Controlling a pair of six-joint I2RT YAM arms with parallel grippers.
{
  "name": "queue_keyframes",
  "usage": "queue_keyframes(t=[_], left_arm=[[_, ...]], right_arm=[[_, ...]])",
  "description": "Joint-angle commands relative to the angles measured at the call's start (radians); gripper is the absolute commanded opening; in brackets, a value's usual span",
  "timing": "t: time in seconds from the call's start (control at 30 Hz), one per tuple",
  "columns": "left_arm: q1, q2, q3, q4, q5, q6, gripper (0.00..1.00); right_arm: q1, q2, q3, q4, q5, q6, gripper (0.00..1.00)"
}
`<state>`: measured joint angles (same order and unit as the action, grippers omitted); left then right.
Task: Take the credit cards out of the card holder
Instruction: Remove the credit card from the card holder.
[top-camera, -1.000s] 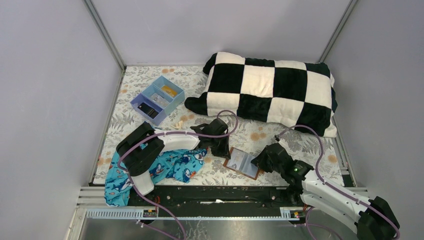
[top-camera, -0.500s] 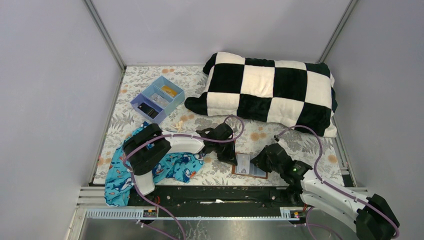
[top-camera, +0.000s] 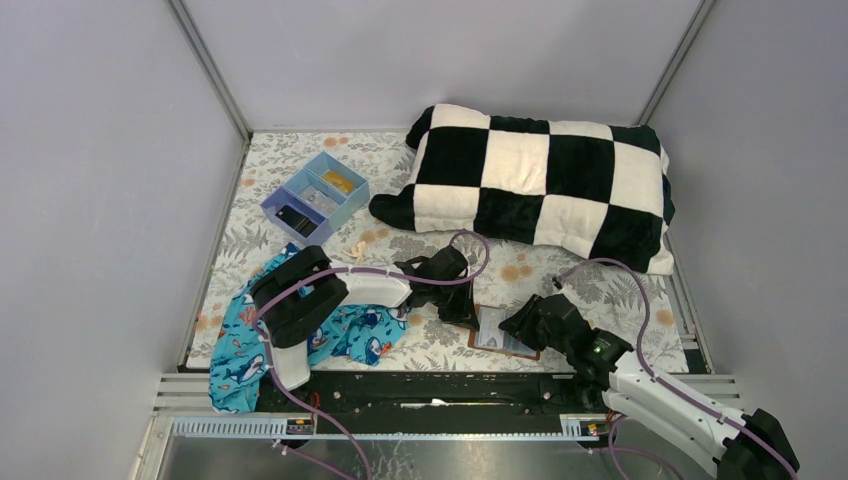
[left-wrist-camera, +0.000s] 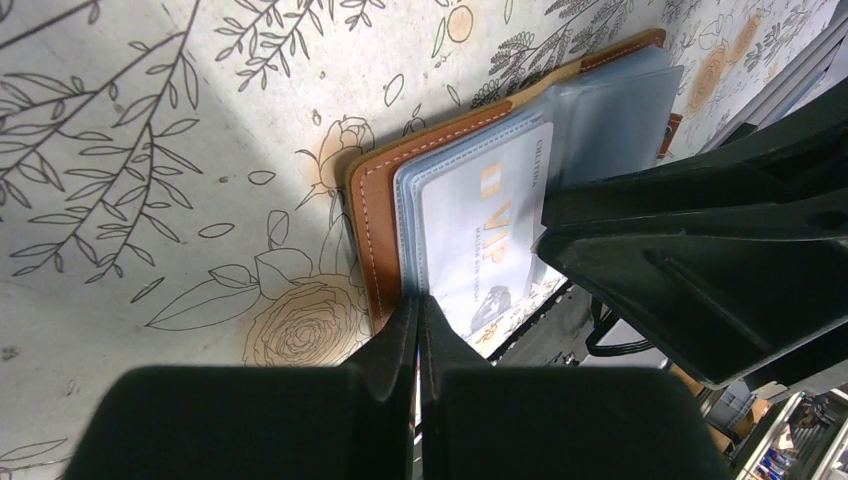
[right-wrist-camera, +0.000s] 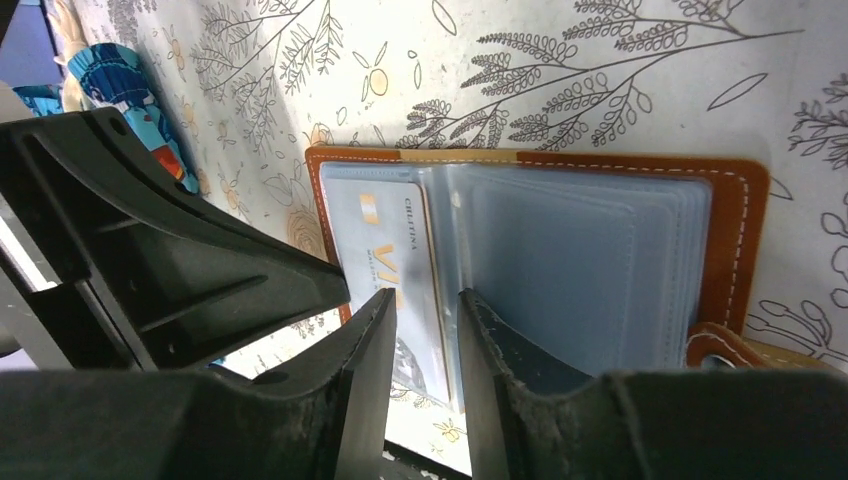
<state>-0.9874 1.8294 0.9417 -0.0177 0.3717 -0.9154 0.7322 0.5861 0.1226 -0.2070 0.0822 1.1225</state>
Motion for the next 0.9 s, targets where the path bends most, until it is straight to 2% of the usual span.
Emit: queue_keyframes(t=[0.0,0.27,0.47,0.67,0.87], left_arm=[[-0.006,0.032,0.006,0.002,-0.011,0.013,0.0],[-0.008,0.062,0.026,0.004,0.027,0.026,0.0],[-0.01,0.072,0.031,0.004,0.03,0.029,0.0],[-0.011,0.074,0.032,0.002,0.023,0.028,0.0],[-0.01,0.066,0.037,-0.013,0.005,0.035,0.0]], right_arm=[[0.001,-0.022,-0.039,0.002,-0.017,0.041,0.38],[0.001,-0.095,-0.118,0.062,-0.046,0.119,0.36],[0.0,-0.148,-0.151,0.073,-0.06,0.148,0.29],[-0.001,-0.12,-0.166,0.113,-0.081,0.135,0.2],[-0.001,-0.075,-0.161,0.134,-0.135,0.101,0.18]])
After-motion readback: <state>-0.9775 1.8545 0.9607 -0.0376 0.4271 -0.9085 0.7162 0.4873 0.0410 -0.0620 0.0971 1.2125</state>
